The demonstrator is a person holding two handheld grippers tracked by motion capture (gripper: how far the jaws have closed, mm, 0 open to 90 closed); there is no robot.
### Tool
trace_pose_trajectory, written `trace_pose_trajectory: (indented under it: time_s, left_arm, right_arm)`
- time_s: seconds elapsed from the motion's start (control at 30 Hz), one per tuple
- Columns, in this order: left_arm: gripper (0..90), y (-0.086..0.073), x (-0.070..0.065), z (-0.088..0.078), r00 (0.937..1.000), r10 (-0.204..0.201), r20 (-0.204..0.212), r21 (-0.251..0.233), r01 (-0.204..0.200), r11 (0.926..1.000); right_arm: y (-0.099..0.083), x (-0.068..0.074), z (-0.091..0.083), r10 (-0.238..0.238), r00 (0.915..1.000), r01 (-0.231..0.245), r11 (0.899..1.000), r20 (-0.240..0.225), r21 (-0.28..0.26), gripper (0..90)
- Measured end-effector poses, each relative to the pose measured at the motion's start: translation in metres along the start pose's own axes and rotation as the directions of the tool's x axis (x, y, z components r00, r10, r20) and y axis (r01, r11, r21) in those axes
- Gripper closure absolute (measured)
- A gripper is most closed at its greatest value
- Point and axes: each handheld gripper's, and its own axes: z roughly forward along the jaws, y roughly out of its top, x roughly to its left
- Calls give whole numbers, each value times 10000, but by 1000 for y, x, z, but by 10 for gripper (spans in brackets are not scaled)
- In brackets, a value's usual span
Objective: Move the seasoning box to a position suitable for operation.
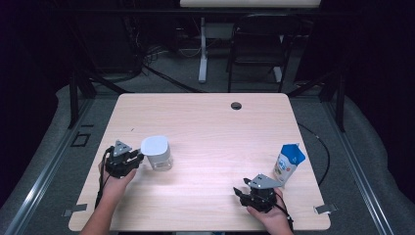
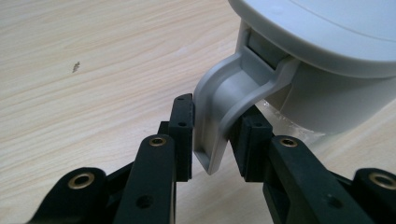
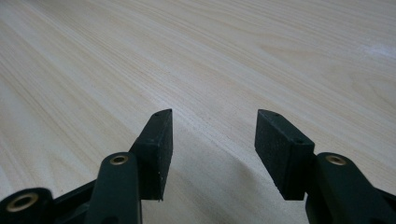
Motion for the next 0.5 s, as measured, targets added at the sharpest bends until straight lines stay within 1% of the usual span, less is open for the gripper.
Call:
trace_pose_trajectory:
  time_s: [0.2, 0.27, 0.4, 0.5]
  left_arm:
    - [717, -1, -10, -3, 9999, 108, 13, 62, -108, 9999]
    - [717, -2, -12, -4, 9999, 158, 19, 81, -158, 9998]
    - [717, -2, -17, -5, 10000, 85, 27, 92, -85, 9999]
    - [716, -2, -21, -6, 9999, 144, 42, 190, -145, 9997]
  right_arm:
    - [0, 1, 0, 23, 10000, -23, 10000, 63, -43, 468]
    - [1, 1, 0, -12, 10000, 13, 10000, 11, -36, 468]
    - [1, 2, 1, -55, 10000, 55, 10000, 7, -22, 469]
    - [1, 4, 1, -48, 10000, 48, 10000, -6, -47, 469]
